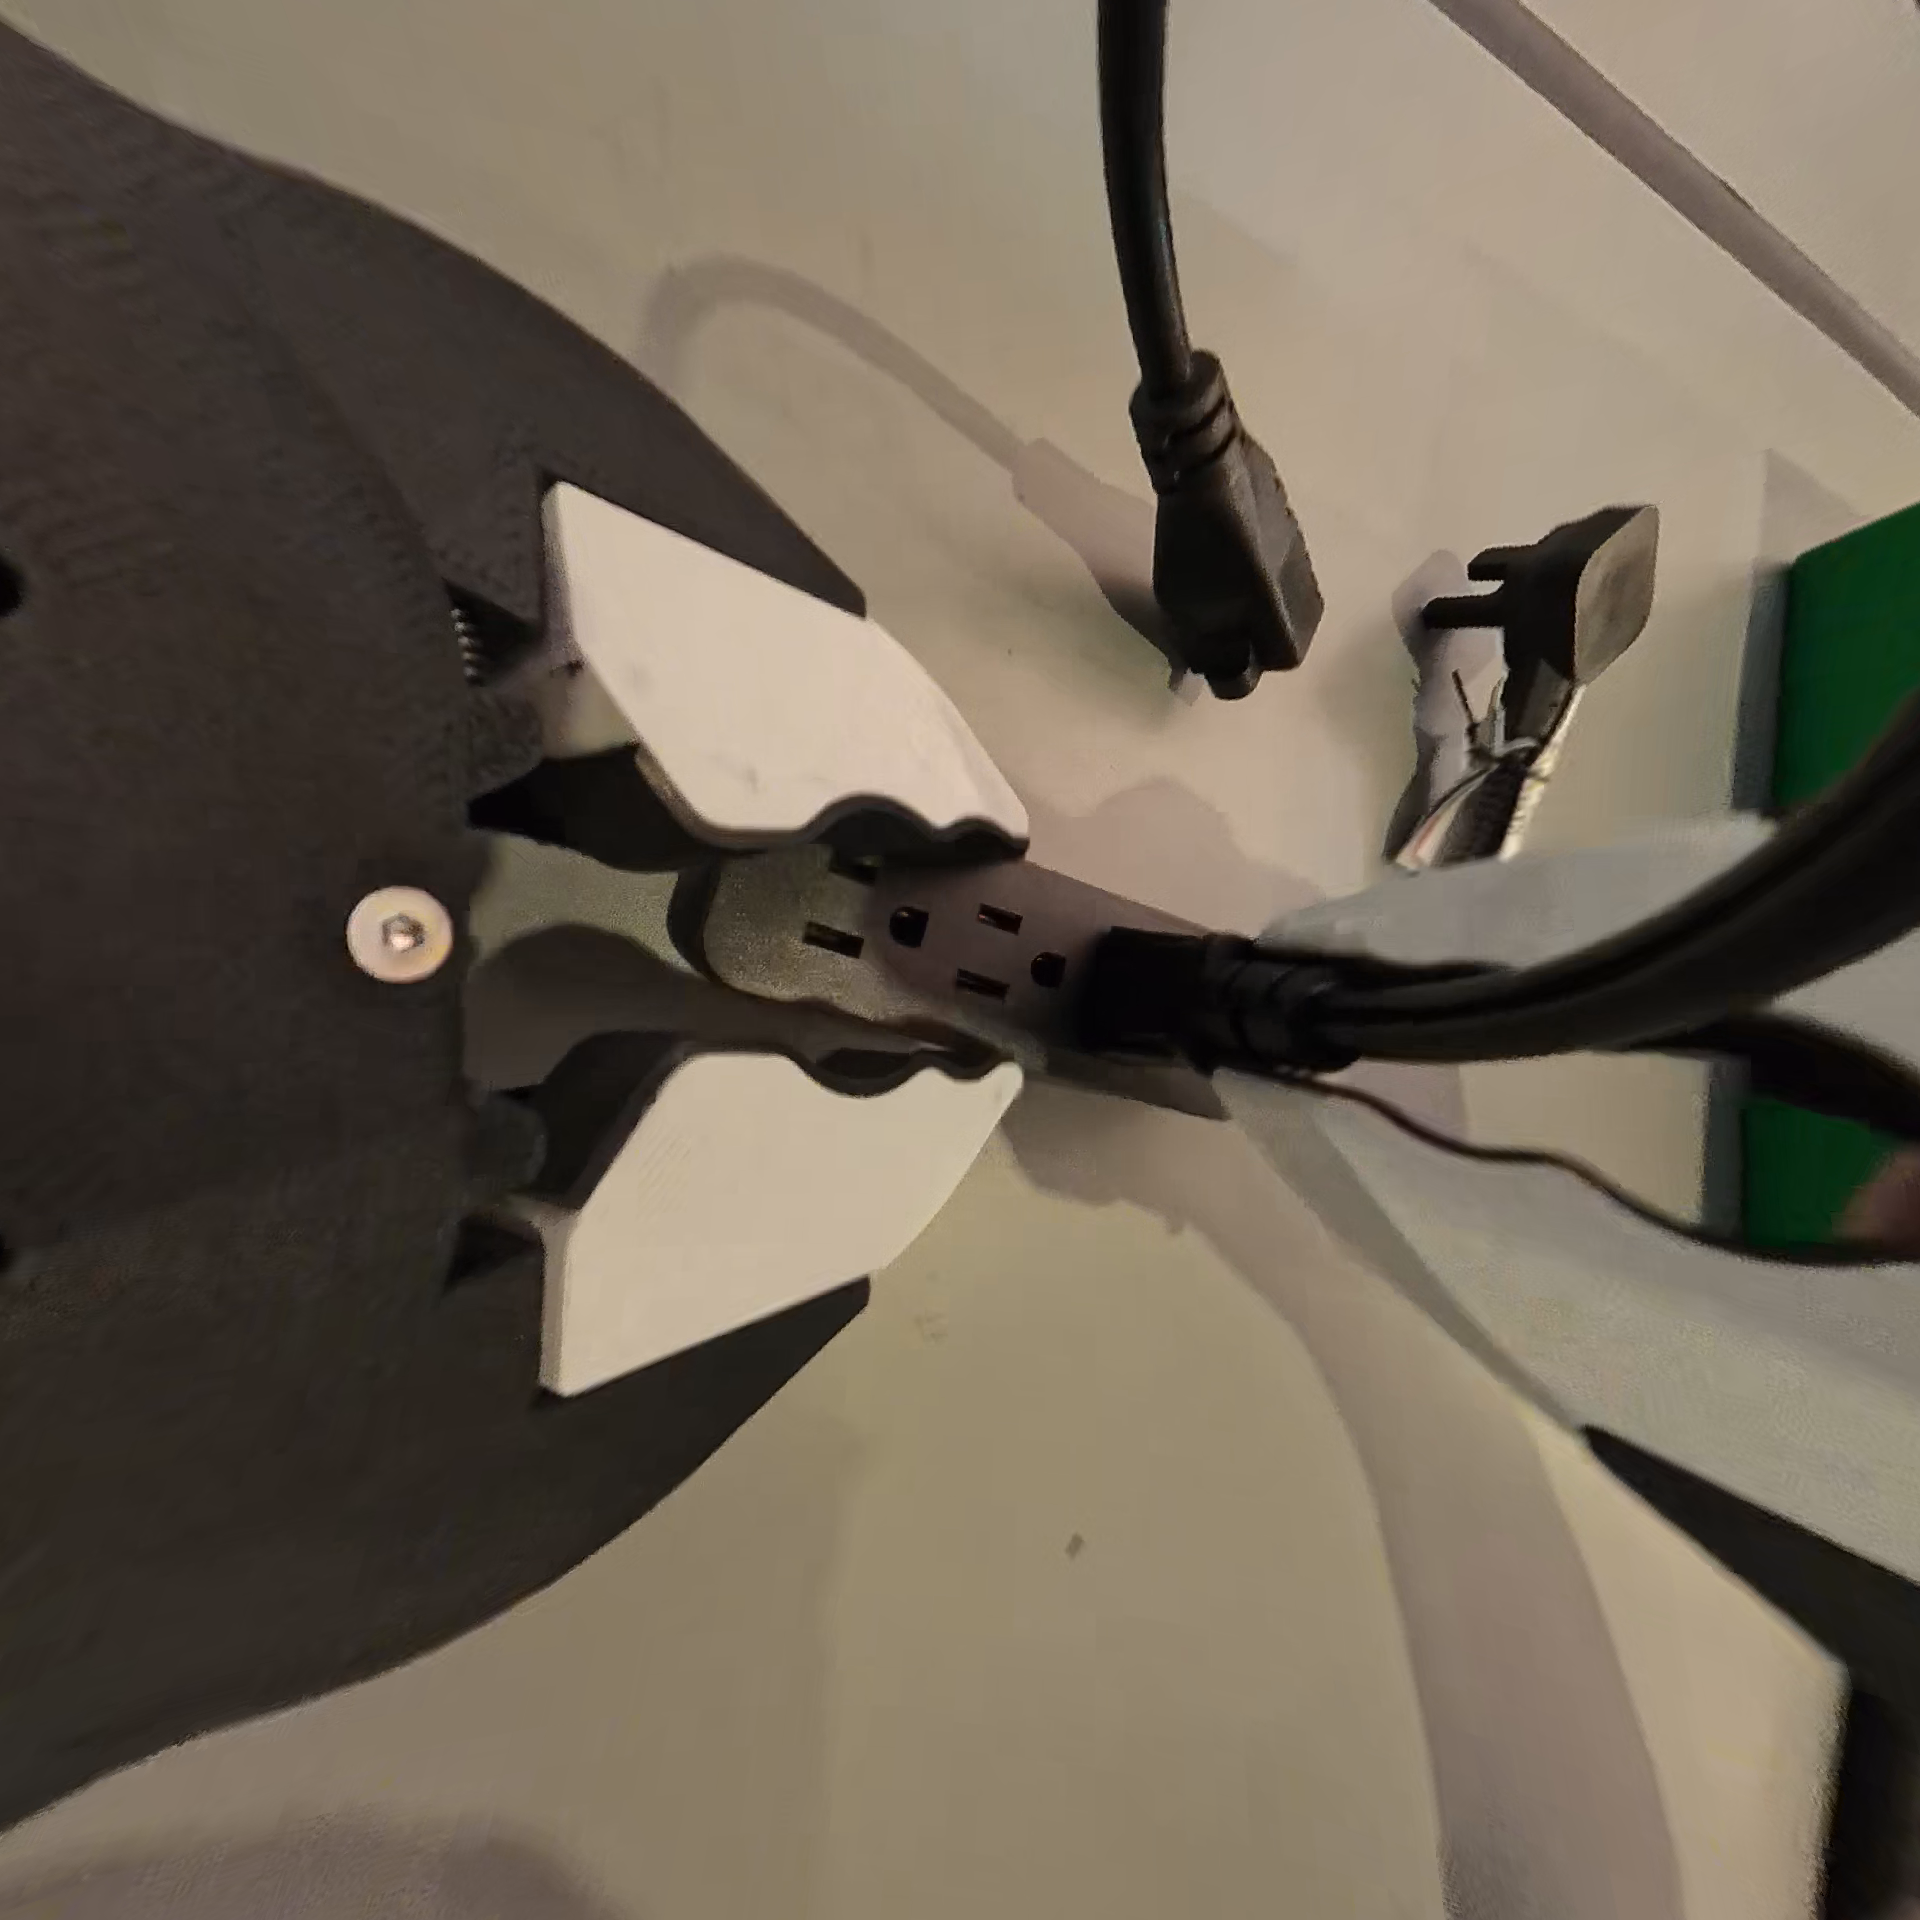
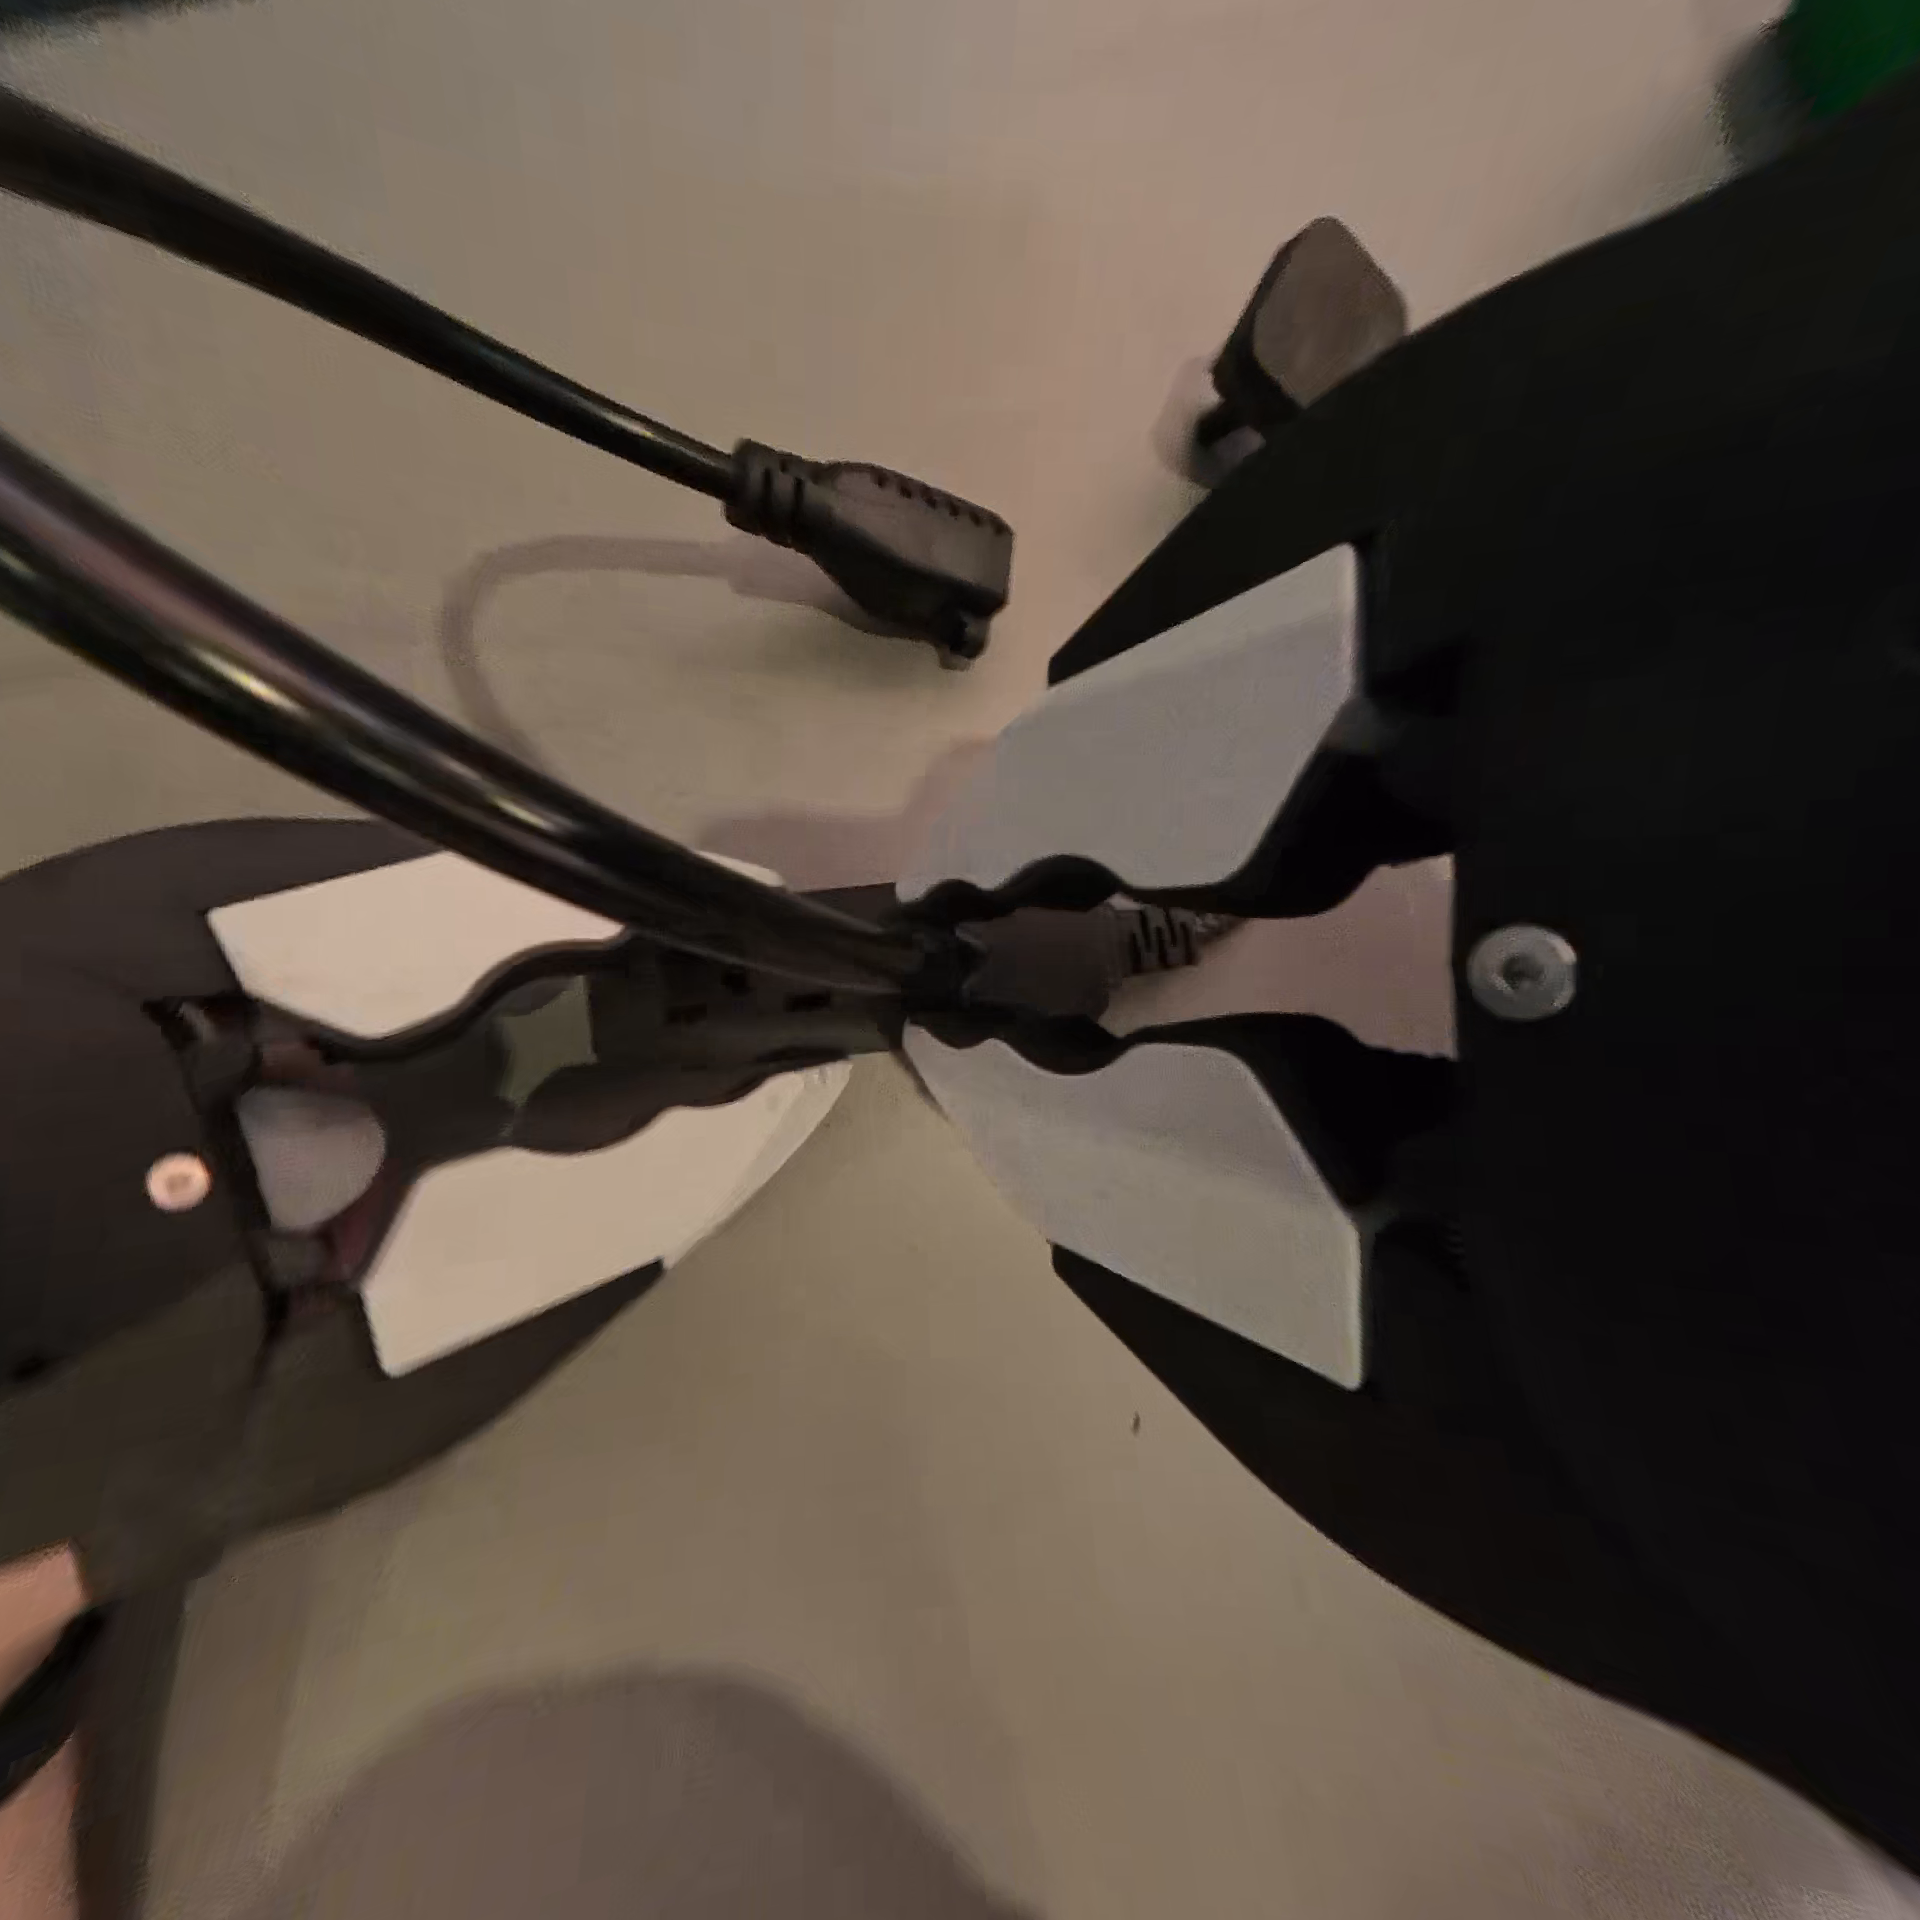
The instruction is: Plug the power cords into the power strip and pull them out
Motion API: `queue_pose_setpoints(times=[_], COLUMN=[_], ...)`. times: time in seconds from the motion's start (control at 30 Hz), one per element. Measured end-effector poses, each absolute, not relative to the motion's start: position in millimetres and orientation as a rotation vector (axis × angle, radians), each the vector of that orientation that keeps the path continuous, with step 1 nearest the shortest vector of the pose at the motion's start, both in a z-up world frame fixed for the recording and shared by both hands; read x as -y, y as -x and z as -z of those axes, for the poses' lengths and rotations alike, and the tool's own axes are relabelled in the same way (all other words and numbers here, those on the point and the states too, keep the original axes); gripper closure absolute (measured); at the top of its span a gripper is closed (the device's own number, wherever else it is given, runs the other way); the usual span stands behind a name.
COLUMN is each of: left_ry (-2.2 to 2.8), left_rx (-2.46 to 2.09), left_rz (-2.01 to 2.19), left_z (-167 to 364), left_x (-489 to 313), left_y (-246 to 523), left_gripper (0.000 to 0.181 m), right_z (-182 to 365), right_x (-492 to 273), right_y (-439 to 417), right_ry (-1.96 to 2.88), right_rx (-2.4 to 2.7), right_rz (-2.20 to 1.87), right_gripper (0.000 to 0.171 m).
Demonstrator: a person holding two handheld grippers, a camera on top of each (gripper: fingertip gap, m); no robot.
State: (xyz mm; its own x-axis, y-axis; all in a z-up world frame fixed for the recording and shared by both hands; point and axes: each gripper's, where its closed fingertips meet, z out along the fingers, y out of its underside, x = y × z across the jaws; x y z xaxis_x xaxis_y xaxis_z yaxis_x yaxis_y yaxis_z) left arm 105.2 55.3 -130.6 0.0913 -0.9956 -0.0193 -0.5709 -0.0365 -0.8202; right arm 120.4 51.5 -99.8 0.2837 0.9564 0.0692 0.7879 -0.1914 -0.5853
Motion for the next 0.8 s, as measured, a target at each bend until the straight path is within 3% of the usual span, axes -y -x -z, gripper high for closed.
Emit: queue_pose_setpoints(times=[0.17, 0.3, 0.43, 0.53, 0.8], left_ry=[1.639, 1.561, 1.547, 1.55, 1.556], left_rx=[-1.388, -1.371, -1.453, -1.505, -1.495], left_rz=[0.942, 0.927, 0.906, 0.906, 0.955], left_z=[87, 68, 78, 88, 88], left_x=[-61, -56, -52, -50, -50], left_y=[-101, -113, -133, -139, -140], left_gripper=[0.151, 0.151, 0.155, 0.168, 0.168], right_z=[85, 84, 100, 105, 103], right_x=[-55, -46, -52, -53, -54], right_y=[-130, -138, -135, -132, -130], right_ry=[1.821, 1.767, 1.775, 1.747, 1.753], right_rx=[1.424, 1.404, 1.377, 1.398, 1.39], right_rz=[-0.479, -0.719, -0.799, -0.768, -0.761], right_gripper=[0.152, 0.167, 0.167, 0.169, 0.168])
